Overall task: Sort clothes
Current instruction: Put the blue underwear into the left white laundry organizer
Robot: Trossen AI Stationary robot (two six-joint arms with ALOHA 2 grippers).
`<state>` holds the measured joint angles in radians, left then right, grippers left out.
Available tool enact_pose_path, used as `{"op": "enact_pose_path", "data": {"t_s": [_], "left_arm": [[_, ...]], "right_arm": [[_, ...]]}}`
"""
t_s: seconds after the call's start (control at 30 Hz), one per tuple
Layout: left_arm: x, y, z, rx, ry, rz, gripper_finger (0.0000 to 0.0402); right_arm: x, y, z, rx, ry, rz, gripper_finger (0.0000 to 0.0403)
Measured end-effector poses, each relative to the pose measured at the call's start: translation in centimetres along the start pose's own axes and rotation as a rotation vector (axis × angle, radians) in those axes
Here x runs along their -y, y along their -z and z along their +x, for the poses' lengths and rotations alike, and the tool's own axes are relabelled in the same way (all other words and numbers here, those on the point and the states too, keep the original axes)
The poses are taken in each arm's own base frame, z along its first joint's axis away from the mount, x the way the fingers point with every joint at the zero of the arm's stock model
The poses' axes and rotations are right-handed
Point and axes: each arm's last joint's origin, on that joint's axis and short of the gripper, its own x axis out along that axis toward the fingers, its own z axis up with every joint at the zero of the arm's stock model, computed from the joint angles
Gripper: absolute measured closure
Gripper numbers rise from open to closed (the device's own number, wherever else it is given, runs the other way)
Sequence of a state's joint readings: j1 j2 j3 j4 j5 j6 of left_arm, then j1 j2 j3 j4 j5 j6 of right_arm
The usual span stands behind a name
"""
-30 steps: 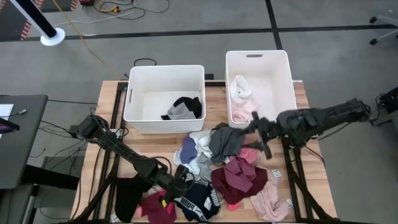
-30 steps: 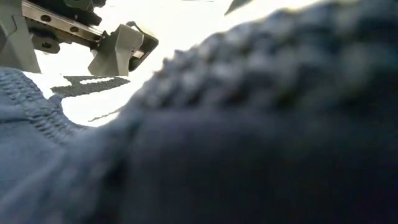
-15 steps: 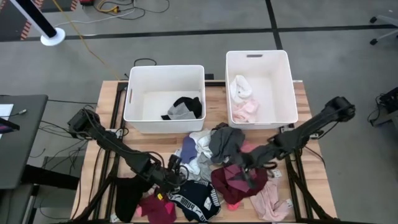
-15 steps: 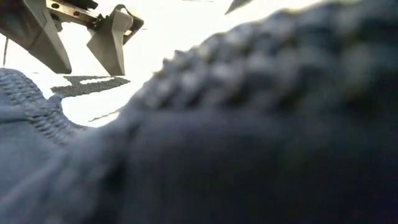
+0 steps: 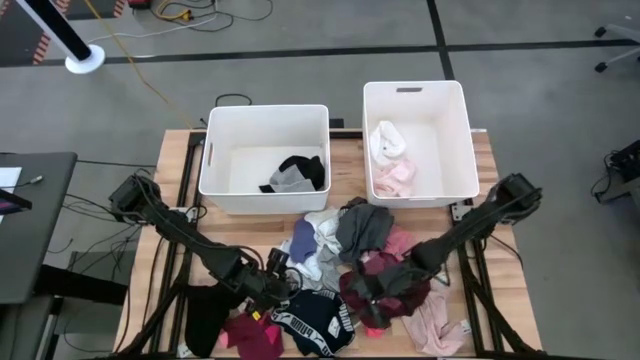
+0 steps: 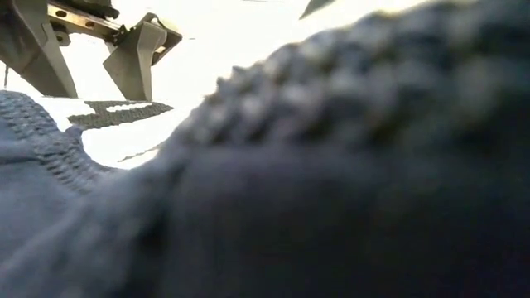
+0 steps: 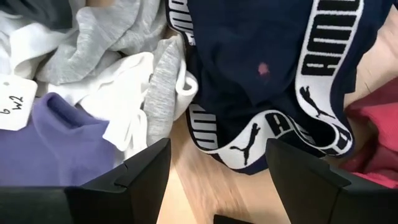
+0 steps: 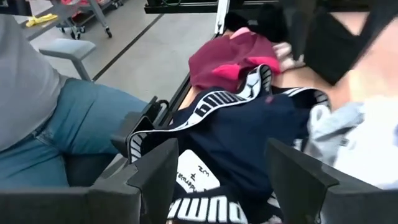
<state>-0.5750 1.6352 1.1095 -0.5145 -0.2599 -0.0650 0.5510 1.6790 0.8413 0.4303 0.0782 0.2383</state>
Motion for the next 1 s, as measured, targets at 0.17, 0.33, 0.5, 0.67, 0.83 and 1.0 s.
{"op": "enact_pose_path", "data": {"t_s": [0.17,0.33,0.5,0.67,0.83,1.0], "left_arm": [[0.1,0.0,0.0,0.002,-0.01,0.004,0.0146],[0.1,-0.1,0.0,0.007,-0.009,0.002,0.0146],[0.1,-0.1,0.0,0.007,-0.01,-0.004,0.0146],[0.4,0.1,-0.1,-0.002,-0.005,-0.002,0.0146],[0.9,0.2,-0.5,-0.002,0.003,-0.005,0.0146],[1.2,0.0,-1.7,0.032,0.01,-0.017,0.0146]], "right_arm": [[0.0,1.0,2.6,0.016,-0.014,-0.011,0.0147],[-0.3,1.0,5.4,-0.003,-0.043,-0.05,0.0147],[-0.6,0.7,8.0,-0.051,-0.072,-0.063,0.0147],[-0.8,0.6,9.6,-0.113,-0.059,-0.068,0.0147],[-0.1,1.8,11.4,-0.218,-0.022,-0.058,0.0147],[1.4,2.9,13.1,-0.31,0.037,0.006,0.0148]]}}
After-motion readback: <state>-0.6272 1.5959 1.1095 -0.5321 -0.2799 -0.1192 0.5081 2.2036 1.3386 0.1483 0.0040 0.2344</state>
